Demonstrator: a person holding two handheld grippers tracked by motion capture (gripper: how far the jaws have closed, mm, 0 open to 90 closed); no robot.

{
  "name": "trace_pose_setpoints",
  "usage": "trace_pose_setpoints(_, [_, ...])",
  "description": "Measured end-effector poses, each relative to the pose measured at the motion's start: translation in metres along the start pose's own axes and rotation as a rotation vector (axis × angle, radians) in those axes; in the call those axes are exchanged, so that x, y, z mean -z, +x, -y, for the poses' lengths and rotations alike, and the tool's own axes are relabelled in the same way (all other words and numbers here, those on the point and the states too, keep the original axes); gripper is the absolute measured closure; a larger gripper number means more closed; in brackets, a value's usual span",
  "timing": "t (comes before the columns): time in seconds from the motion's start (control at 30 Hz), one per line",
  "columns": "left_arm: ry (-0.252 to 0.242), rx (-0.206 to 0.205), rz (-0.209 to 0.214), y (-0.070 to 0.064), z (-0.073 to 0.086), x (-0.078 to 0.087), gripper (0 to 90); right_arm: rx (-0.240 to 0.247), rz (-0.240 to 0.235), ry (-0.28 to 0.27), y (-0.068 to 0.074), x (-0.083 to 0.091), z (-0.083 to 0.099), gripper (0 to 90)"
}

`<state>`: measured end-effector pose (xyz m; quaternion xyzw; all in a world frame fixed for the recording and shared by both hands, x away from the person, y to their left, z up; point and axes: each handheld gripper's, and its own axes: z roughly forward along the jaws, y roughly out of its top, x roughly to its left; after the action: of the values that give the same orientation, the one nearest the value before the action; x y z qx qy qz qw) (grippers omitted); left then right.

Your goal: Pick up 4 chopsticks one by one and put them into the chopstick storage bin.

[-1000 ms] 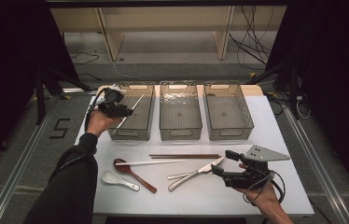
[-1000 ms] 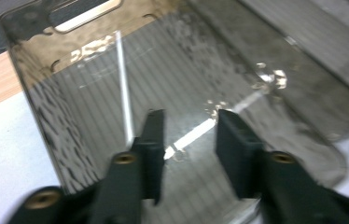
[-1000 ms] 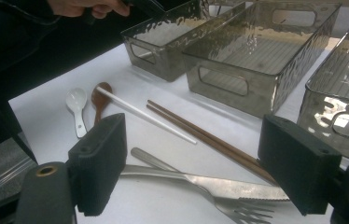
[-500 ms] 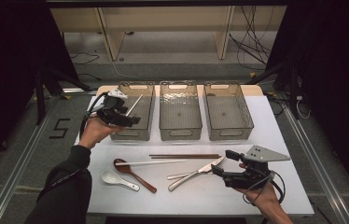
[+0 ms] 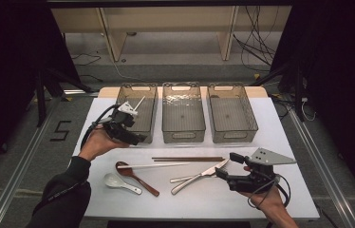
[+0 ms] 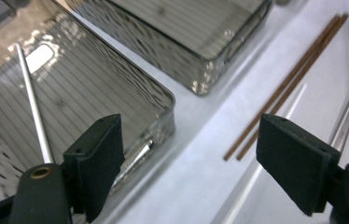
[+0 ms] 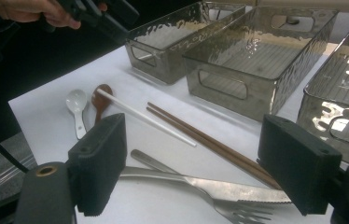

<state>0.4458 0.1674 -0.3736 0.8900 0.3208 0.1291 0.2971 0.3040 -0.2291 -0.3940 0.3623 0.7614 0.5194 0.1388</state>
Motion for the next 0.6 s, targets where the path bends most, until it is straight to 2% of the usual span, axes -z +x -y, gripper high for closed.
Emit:
trace_pose_setpoints(0.2, [0.027, -0.038, 0.027, -0.011, 0.001, -0.003, 22.1, -0.002, 0.0, -0.001, -0.001, 0.0, 0.0, 24.8])
trace_pose_setpoints(0.33, [0.07, -0.072, 0.046, -0.019, 0.001, -0.007, 22.2, -0.002, -0.001, -0.001, -0.001, 0.0, 0.0, 24.7])
trace_pose_setpoints(0.6, [0.133, -0.113, 0.071, -0.031, 0.005, -0.014, 21.1, -0.002, -0.001, 0.0, 0.0, 0.0, 0.0, 24.8])
